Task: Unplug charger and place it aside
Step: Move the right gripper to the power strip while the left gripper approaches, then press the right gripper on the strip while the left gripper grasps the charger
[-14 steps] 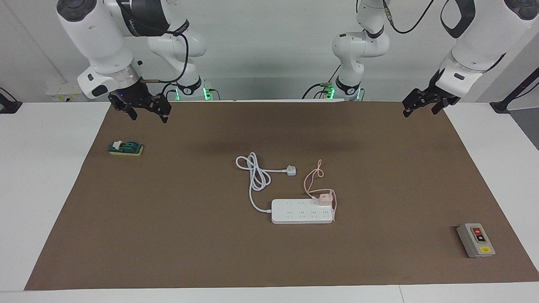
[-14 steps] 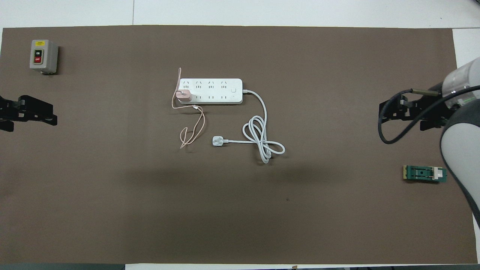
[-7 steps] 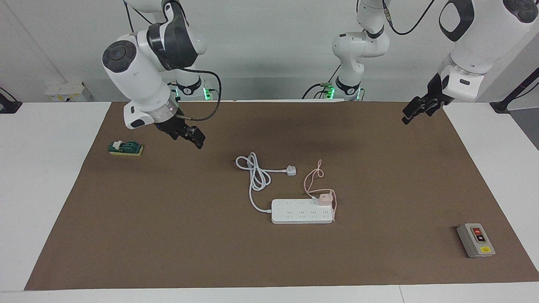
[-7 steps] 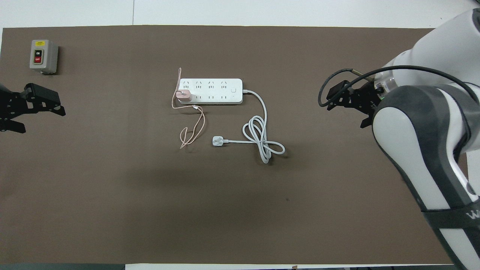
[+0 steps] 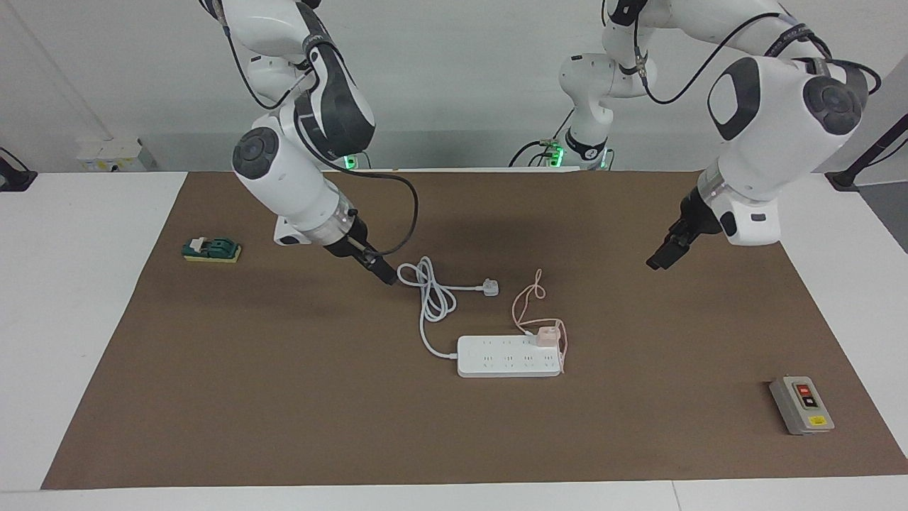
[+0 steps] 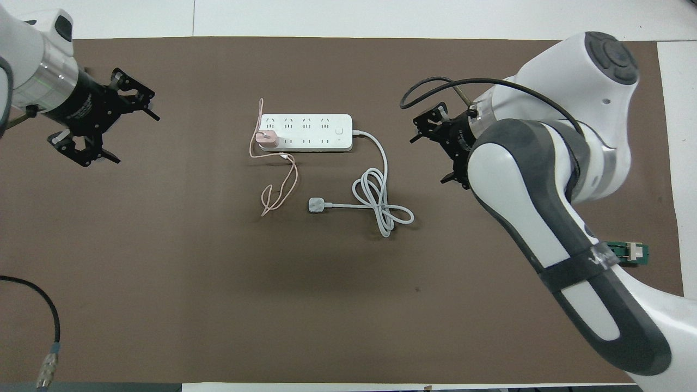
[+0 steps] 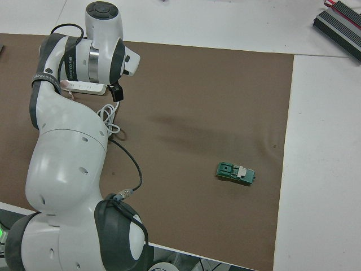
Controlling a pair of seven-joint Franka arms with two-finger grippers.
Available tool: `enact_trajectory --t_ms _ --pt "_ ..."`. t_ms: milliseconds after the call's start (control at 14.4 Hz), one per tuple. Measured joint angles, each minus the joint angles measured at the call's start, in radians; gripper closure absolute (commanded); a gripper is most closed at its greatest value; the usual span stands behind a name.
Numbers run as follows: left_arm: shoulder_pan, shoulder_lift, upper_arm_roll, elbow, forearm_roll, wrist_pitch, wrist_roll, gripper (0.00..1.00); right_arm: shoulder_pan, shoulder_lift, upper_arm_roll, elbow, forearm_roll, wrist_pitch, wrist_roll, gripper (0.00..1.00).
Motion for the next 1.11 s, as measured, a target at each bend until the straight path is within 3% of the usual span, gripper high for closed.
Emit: enact_trajectory --t_ms 278,487,905,1114 --pt "-0.059 0.149 0.039 0.122 -0.004 0.001 -0.24 0.0 0.07 0.181 0.0 0.124 0.122 0.113 0.244 0.0" --pt "-0.082 0.259 0.04 0.198 -0.01 0.067 -0.508 0.0 0.107 0.31 -0.001 0.184 0.276 0.234 0.305 0.0" --pt "-0.163 0.292 0.039 0.17 -0.027 0.229 -0.832 0.0 0.135 0.507 -0.001 0.388 0.342 0.256 0.394 0.0" --pt "-0.199 0.289 0.04 0.106 -0.027 0.316 -0.88 0.0 0.136 0.558 -0.001 0.427 0.342 0.256 0.395 0.0"
